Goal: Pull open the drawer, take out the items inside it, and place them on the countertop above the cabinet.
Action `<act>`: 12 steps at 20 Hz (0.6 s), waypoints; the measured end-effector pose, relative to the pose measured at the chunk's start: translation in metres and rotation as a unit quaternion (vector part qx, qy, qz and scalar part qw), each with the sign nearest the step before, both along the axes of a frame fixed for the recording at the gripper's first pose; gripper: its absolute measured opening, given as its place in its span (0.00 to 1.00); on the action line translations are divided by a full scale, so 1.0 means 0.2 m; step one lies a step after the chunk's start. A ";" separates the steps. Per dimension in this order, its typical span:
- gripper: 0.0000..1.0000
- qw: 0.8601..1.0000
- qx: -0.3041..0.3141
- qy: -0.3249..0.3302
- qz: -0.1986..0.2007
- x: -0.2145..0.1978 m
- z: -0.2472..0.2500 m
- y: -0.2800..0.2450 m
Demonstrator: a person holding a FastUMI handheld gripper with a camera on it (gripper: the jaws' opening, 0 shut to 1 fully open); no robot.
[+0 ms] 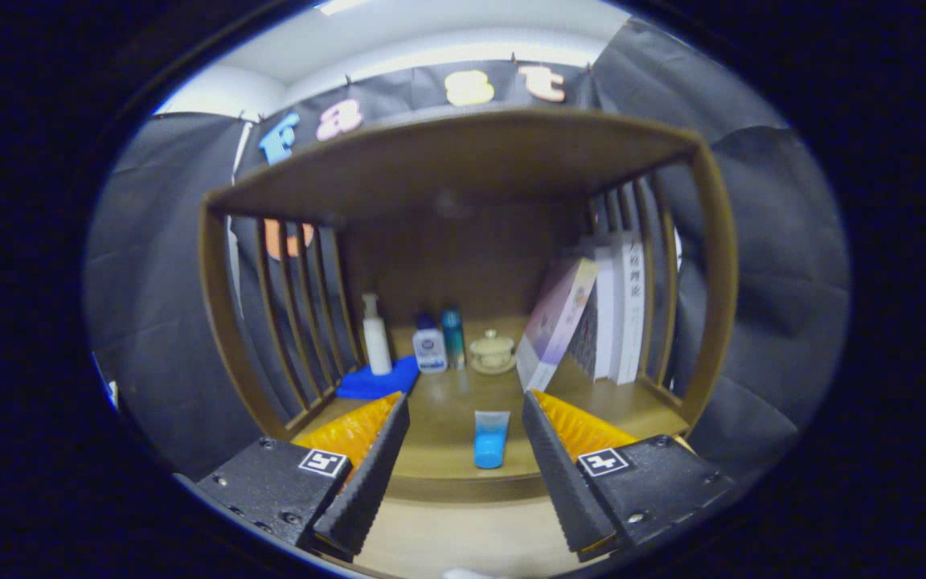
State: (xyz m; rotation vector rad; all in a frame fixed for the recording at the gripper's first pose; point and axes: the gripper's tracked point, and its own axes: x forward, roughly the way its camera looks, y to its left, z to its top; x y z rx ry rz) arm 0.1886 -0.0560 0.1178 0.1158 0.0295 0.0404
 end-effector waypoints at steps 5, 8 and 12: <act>0.93 0.995 -0.046 -0.084 -0.004 -0.39 0.02 0.07; 0.93 0.994 -0.066 -0.085 0.012 -0.53 -0.12 0.15; 0.94 0.996 -0.071 -0.054 0.014 -0.67 -0.39 0.16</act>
